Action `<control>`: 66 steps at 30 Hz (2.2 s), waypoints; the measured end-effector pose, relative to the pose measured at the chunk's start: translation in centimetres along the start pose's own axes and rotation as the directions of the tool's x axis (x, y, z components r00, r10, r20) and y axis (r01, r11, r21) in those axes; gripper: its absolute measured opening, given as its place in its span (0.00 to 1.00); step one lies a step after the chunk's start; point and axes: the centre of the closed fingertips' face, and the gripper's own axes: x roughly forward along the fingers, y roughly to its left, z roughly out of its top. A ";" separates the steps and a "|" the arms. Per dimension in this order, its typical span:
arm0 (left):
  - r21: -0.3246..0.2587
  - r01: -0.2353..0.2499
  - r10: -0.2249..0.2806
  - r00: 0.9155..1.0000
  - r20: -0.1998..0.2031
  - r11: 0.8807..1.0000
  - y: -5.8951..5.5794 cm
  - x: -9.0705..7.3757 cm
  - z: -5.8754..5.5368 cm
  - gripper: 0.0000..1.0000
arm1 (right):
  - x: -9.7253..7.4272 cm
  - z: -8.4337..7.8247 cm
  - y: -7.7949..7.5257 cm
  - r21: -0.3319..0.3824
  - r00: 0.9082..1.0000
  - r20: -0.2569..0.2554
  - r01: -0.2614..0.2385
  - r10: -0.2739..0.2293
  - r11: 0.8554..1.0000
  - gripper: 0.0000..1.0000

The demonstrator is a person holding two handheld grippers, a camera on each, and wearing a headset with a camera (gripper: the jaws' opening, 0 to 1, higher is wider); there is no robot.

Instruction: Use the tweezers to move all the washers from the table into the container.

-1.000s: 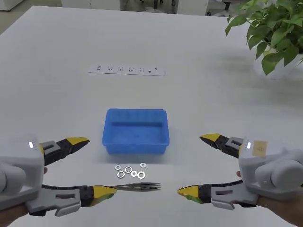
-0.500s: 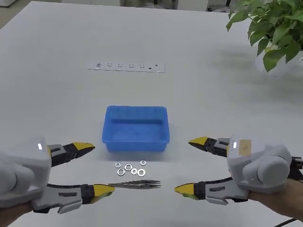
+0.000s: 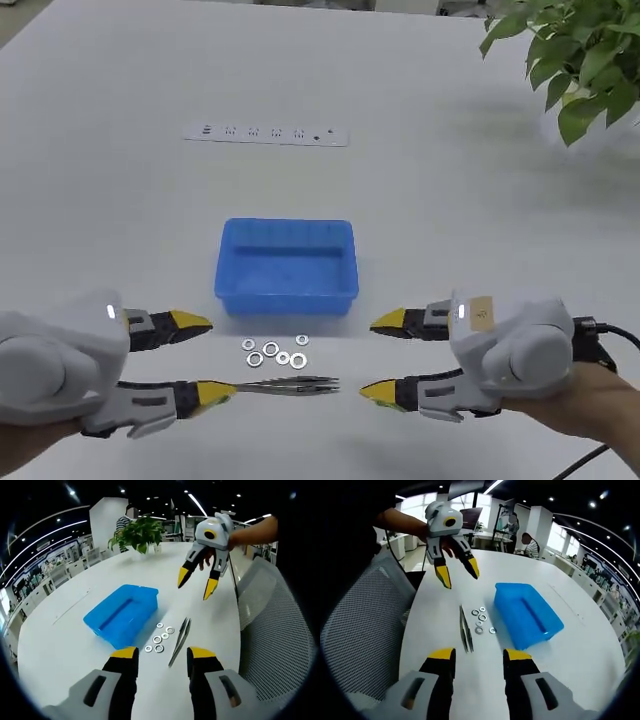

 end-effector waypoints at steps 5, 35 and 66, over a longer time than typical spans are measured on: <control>0.011 0.021 -0.021 1.000 -0.018 1.000 -0.1 0.4 -0.5 0.37 | 0.8 -0.3 0.5 -0.032 0.999 -0.025 -0.039 0.038 0.999 0.34; 0.077 0.148 -0.131 0.972 -0.197 0.986 -0.5 3.3 -4.3 0.18 | 4.5 -1.6 1.7 -0.102 0.978 -0.107 -0.187 0.176 0.977 0.17; 0.119 0.212 -0.174 0.948 -0.267 0.970 -1.1 4.9 -5.0 0.07 | 5.3 -2.6 1.8 -0.098 0.970 -0.137 -0.215 0.201 0.972 0.09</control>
